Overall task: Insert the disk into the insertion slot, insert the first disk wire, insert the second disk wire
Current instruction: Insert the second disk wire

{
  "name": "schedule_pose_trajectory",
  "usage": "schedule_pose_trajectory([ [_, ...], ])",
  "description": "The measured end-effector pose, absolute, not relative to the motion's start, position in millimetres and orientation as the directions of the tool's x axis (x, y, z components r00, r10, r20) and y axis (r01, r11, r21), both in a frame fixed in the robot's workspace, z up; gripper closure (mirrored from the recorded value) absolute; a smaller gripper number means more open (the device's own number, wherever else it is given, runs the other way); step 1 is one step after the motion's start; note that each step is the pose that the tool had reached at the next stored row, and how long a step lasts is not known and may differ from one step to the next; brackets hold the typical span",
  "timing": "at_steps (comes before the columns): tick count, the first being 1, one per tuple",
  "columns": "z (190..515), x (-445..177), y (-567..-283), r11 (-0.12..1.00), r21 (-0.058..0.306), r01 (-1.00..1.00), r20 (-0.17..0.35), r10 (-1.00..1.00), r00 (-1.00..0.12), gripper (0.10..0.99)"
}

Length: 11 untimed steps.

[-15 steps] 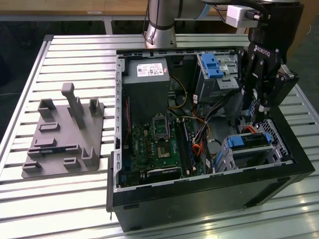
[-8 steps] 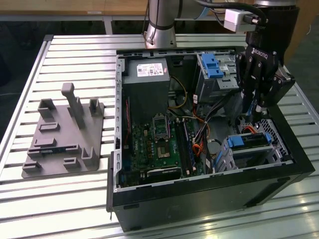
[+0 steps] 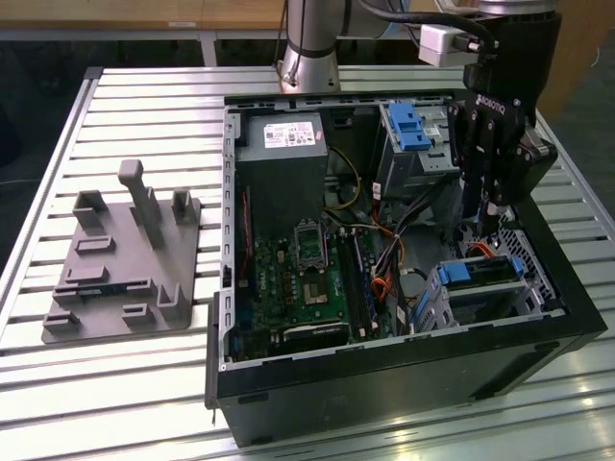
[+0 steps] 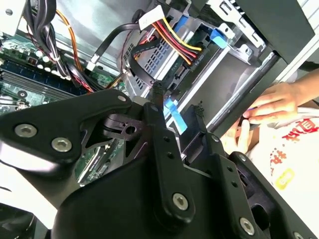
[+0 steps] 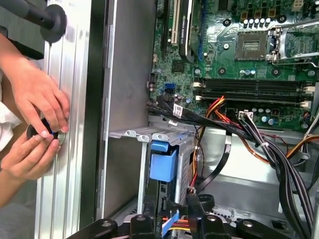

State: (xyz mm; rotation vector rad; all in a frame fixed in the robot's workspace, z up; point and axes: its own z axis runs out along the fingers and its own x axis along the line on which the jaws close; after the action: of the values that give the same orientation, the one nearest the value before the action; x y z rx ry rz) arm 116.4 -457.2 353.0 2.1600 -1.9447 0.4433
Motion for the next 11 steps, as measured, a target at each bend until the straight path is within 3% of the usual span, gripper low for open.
schedule_pose_trajectory([
  [11,349.3,116.4,-455.2,-0.112,-0.048,-0.993,0.379,-0.921,0.086,0.690],
])
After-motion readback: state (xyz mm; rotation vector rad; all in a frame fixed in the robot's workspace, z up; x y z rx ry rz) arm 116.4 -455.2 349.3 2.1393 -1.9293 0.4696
